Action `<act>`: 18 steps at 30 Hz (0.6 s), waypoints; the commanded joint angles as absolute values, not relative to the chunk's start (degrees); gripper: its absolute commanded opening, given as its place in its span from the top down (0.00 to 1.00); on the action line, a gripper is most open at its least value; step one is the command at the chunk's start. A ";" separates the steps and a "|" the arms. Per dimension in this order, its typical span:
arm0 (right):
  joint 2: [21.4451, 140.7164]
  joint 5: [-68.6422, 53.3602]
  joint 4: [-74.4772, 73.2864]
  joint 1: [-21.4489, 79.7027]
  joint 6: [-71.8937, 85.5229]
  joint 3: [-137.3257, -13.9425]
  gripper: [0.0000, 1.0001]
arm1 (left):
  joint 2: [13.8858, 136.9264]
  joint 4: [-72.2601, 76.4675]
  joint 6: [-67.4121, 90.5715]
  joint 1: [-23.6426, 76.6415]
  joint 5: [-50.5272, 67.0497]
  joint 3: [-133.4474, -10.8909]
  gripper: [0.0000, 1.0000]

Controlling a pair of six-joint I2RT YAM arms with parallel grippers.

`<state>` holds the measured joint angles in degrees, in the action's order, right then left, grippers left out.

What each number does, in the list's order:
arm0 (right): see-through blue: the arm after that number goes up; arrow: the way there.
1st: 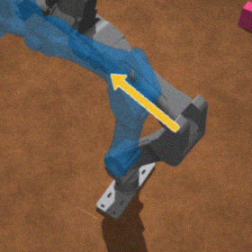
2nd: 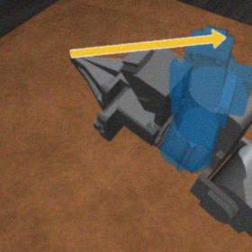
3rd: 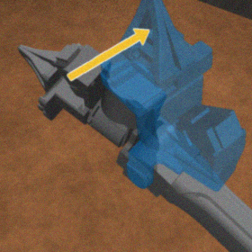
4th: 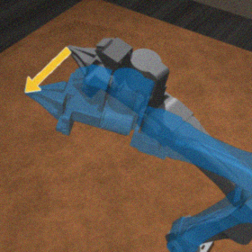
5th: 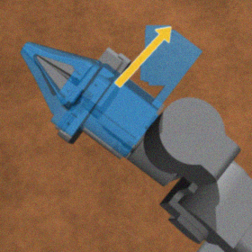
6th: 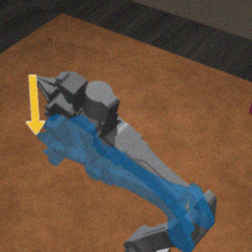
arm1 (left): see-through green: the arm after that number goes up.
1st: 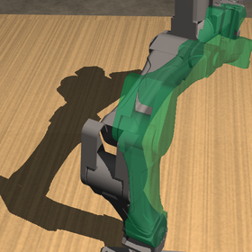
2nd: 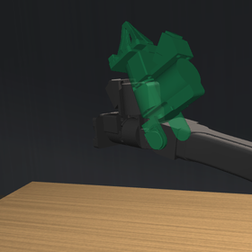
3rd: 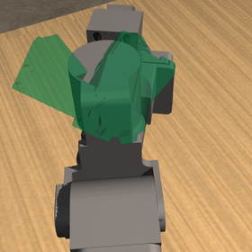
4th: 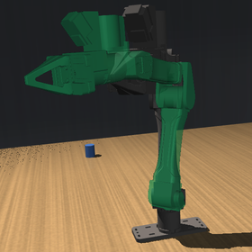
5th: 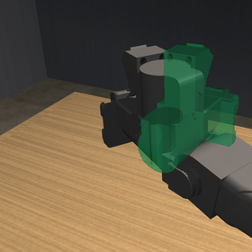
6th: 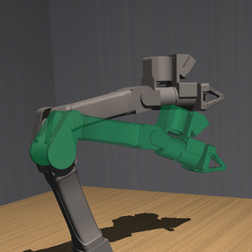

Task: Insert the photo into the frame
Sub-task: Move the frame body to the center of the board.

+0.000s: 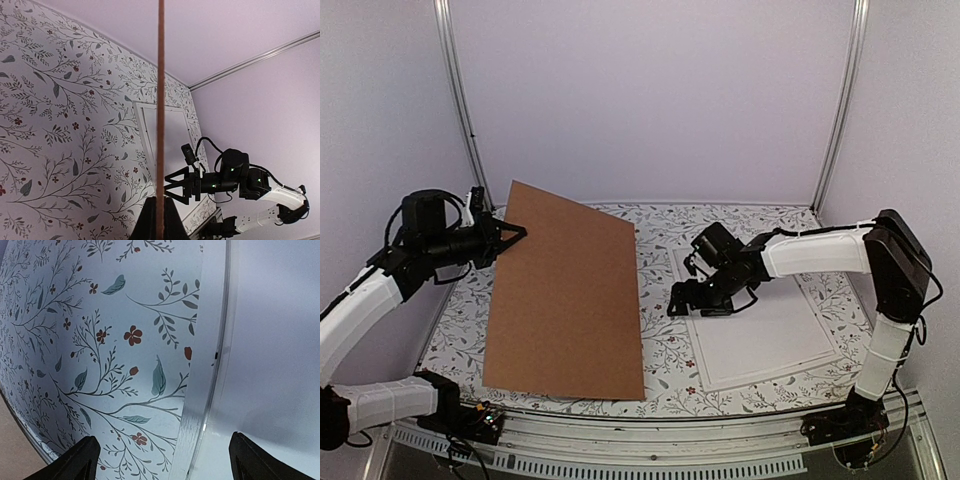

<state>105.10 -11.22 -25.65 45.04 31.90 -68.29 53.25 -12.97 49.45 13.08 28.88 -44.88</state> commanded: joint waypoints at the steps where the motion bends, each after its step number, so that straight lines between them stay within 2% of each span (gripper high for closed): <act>1: 107.16 -12.52 -23.59 45.90 32.79 -69.29 0.07 | 51.77 -11.76 48.96 11.58 29.40 -45.70 1.00; 18: 110.24 -14.81 -21.60 48.70 34.45 -70.12 0.07 | 52.46 -12.77 46.03 8.56 28.21 -44.75 1.00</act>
